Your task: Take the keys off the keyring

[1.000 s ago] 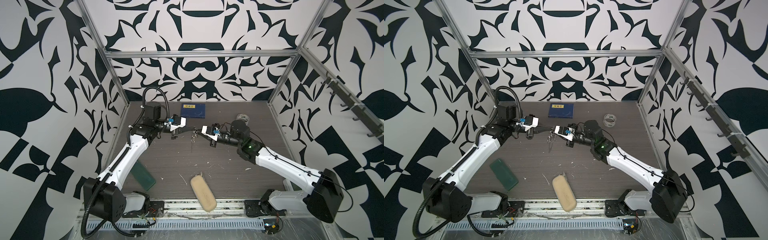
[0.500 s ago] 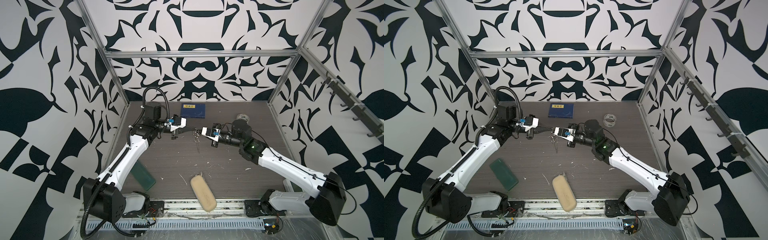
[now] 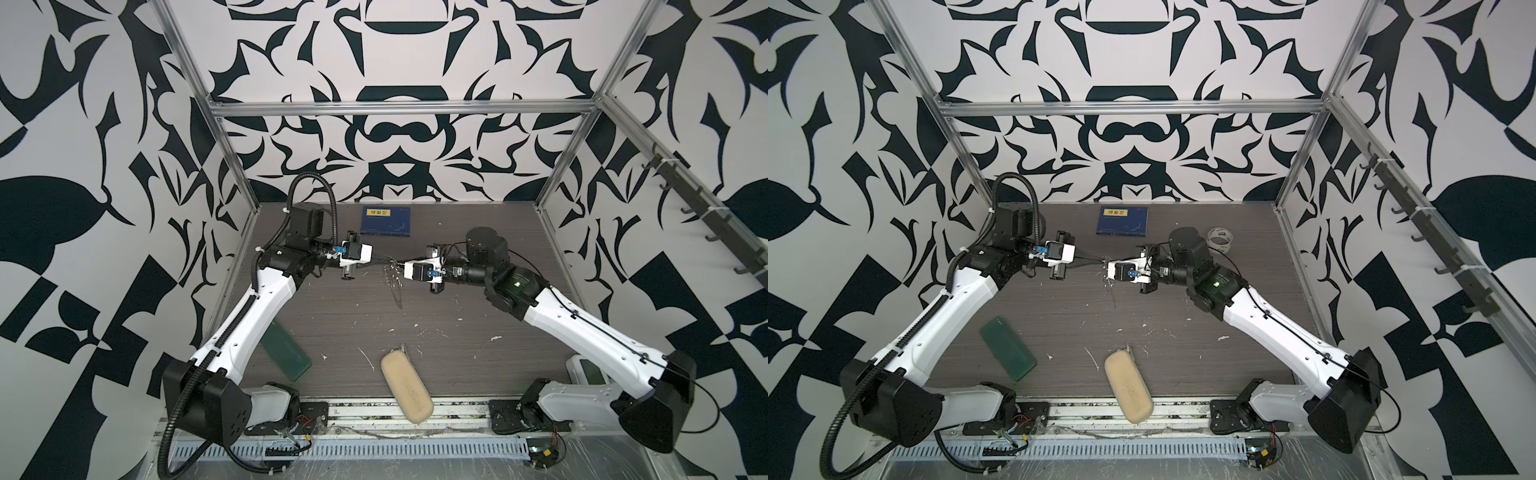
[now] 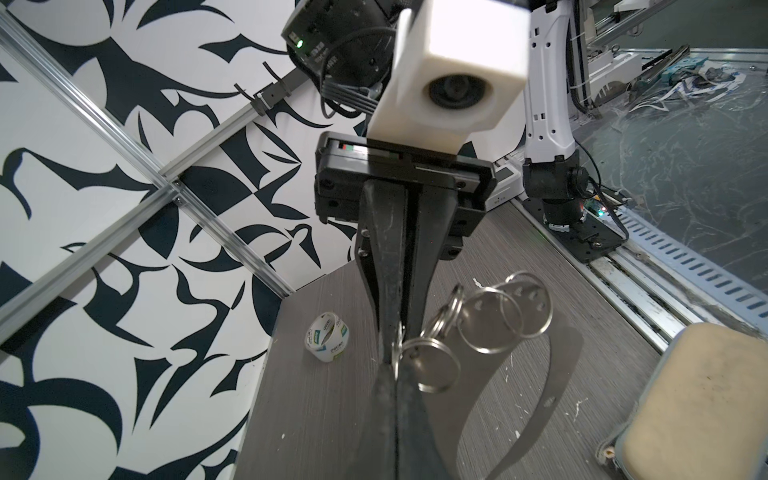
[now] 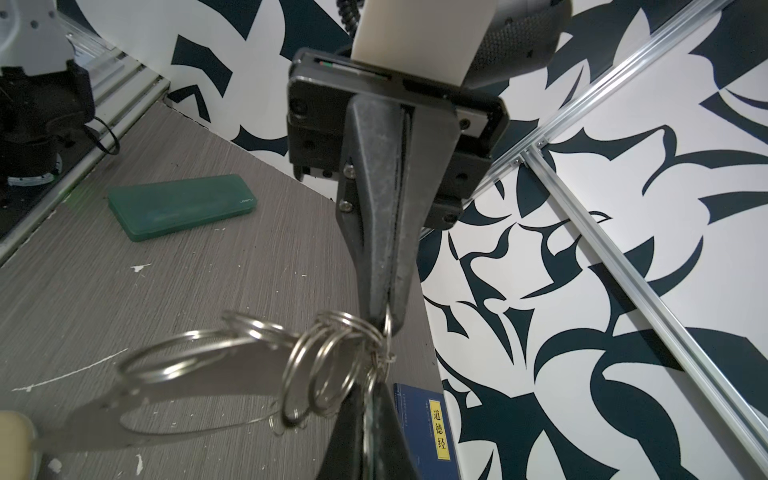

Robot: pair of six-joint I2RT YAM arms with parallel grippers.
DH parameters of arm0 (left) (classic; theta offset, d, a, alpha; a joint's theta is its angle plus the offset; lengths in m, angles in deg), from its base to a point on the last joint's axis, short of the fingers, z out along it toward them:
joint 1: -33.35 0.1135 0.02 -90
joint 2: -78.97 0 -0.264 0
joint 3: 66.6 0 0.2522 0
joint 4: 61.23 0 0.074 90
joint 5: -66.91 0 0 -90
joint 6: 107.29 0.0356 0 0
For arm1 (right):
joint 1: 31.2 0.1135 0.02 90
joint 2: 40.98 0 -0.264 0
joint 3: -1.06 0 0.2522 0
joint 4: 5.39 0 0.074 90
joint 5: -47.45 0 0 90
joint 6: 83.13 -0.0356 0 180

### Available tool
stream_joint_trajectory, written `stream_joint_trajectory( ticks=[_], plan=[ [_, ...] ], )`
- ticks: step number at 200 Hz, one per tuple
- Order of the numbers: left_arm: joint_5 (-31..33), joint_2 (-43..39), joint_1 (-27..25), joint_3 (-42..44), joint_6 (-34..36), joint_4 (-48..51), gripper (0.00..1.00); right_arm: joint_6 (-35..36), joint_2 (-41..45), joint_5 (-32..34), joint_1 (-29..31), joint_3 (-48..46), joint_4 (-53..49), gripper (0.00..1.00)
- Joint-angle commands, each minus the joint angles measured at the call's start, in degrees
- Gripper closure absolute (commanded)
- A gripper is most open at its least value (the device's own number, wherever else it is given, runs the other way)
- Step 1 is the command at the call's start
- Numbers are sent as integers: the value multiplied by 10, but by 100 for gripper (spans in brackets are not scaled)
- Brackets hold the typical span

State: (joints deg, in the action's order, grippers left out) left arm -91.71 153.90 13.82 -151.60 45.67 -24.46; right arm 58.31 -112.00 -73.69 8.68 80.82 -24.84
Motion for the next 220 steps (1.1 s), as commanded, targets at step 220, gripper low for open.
stream_joint_trajectory(
  ticks=[220],
  plan=[
    [104, 7, -40, -107, 224, 216, 100, 131, -71, -31, 2, 313, -232, 100]
  ],
)
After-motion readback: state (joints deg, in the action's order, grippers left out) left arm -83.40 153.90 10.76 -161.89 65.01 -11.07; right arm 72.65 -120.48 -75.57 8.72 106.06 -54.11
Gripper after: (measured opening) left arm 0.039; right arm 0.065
